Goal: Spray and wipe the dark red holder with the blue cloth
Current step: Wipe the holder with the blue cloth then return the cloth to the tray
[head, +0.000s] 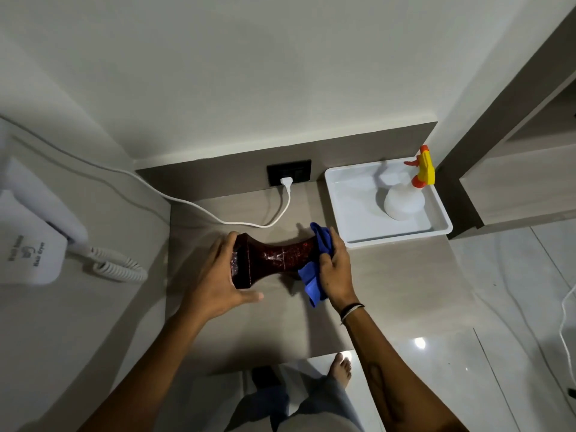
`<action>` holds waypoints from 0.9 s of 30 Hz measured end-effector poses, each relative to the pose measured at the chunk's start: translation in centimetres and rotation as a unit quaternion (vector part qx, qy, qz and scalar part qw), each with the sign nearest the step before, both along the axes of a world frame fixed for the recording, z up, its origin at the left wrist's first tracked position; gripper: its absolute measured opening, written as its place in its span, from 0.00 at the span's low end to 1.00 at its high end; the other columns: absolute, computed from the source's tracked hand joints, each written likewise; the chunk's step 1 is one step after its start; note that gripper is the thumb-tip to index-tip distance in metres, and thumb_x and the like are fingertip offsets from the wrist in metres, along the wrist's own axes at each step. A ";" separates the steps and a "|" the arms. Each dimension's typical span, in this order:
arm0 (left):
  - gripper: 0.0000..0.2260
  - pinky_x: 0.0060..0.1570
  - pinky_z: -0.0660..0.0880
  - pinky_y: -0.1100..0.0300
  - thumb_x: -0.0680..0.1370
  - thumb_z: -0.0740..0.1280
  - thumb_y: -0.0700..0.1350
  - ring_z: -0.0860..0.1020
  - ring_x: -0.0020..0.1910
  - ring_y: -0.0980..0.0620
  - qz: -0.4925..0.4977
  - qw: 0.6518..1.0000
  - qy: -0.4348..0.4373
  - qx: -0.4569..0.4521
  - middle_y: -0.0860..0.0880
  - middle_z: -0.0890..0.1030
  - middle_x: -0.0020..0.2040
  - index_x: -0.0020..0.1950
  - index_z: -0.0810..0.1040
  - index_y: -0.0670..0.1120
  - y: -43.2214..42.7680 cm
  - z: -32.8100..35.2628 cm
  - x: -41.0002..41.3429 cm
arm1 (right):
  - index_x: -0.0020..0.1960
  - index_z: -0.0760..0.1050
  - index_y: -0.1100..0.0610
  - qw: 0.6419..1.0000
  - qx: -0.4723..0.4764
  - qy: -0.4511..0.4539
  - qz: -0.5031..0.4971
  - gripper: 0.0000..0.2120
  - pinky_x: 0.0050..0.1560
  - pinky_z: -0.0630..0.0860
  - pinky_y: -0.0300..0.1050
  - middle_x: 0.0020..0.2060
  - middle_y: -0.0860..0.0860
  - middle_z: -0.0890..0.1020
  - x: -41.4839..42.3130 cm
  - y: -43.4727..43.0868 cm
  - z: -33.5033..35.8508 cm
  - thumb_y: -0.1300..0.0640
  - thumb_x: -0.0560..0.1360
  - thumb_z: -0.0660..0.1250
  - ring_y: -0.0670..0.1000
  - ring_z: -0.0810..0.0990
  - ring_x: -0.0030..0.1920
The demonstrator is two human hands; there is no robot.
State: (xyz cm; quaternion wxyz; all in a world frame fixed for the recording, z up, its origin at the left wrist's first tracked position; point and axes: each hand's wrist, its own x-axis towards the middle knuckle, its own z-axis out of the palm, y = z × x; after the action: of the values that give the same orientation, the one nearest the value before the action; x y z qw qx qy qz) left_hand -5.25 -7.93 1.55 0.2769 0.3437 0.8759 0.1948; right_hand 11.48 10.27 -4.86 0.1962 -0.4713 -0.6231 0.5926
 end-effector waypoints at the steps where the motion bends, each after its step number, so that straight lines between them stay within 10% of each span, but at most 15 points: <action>1: 0.54 0.64 0.78 0.49 0.59 0.89 0.55 0.77 0.73 0.43 0.003 0.999 0.041 0.012 0.47 0.75 0.76 0.81 0.66 0.52 0.1 -0.1 0.1 | 0.84 0.61 0.64 0.998 0.055 -0.009 0.033 0.34 0.87 0.60 0.53 0.83 0.60 0.66 -0.1 -0.9 0.5 0.79 0.79 0.56 0.56 0.64 0.84; 7: 0.40 0.66 0.79 0.45 0.63 0.82 0.43 0.81 0.66 0.41 0.033 0.994 0.071 0.073 0.44 0.83 0.68 0.74 0.77 0.45 1.4 0.0 1.3 | 0.88 0.45 0.57 0.897 0.258 0.075 0.350 0.46 0.88 0.56 0.46 0.88 0.55 0.40 -1.4 -8.7 1.1 0.75 0.77 0.62 0.57 0.44 0.89; 12: 0.47 0.62 0.81 0.48 0.59 0.87 0.47 0.81 0.63 0.42 0.039 0.996 0.064 0.042 0.46 0.81 0.67 0.77 0.74 0.45 0.9 0.2 1.0 | 0.88 0.39 0.56 0.856 0.343 -0.178 0.343 0.39 0.88 0.49 0.60 0.85 0.55 0.32 1.5 -3.6 -1.6 0.69 0.85 0.59 0.59 0.35 0.88; 19: 0.41 0.65 0.80 0.44 0.61 0.77 0.50 0.81 0.67 0.42 0.029 0.995 0.075 0.062 0.48 0.82 0.69 0.75 0.76 0.48 2.7 1.8 2.0 | 0.89 0.43 0.55 0.917 0.230 0.044 0.323 0.41 0.88 0.46 0.43 0.89 0.52 0.40 -1.4 -8.2 2.3 0.65 0.81 0.58 0.54 0.42 0.89; 24: 0.48 0.63 0.81 0.47 0.60 0.85 0.52 0.81 0.65 0.42 0.020 0.995 0.095 0.023 0.48 0.81 0.69 0.78 0.73 0.49 2.3 2.2 1.8 | 0.86 0.38 0.53 0.920 0.209 -0.099 0.317 0.47 0.89 0.49 0.60 0.85 0.49 0.34 1.5 -3.6 -0.7 0.72 0.81 0.65 0.56 0.38 0.88; 27: 0.44 0.62 0.81 0.46 0.60 0.82 0.53 0.81 0.64 0.42 0.018 0.994 0.102 0.038 0.48 0.82 0.67 0.75 0.75 0.49 3.3 2.4 2.6 | 0.87 0.44 0.59 0.937 0.189 -0.028 0.292 0.42 0.89 0.50 0.56 0.87 0.51 0.40 0.3 -4.5 0.6 0.75 0.80 0.59 0.56 0.44 0.89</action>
State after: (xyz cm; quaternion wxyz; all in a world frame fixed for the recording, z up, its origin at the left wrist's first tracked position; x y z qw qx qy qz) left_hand -2.65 -4.61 3.94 0.1690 0.3566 0.8976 0.1965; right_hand 11.77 5.75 -4.25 0.0818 -0.2393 -0.8391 0.4816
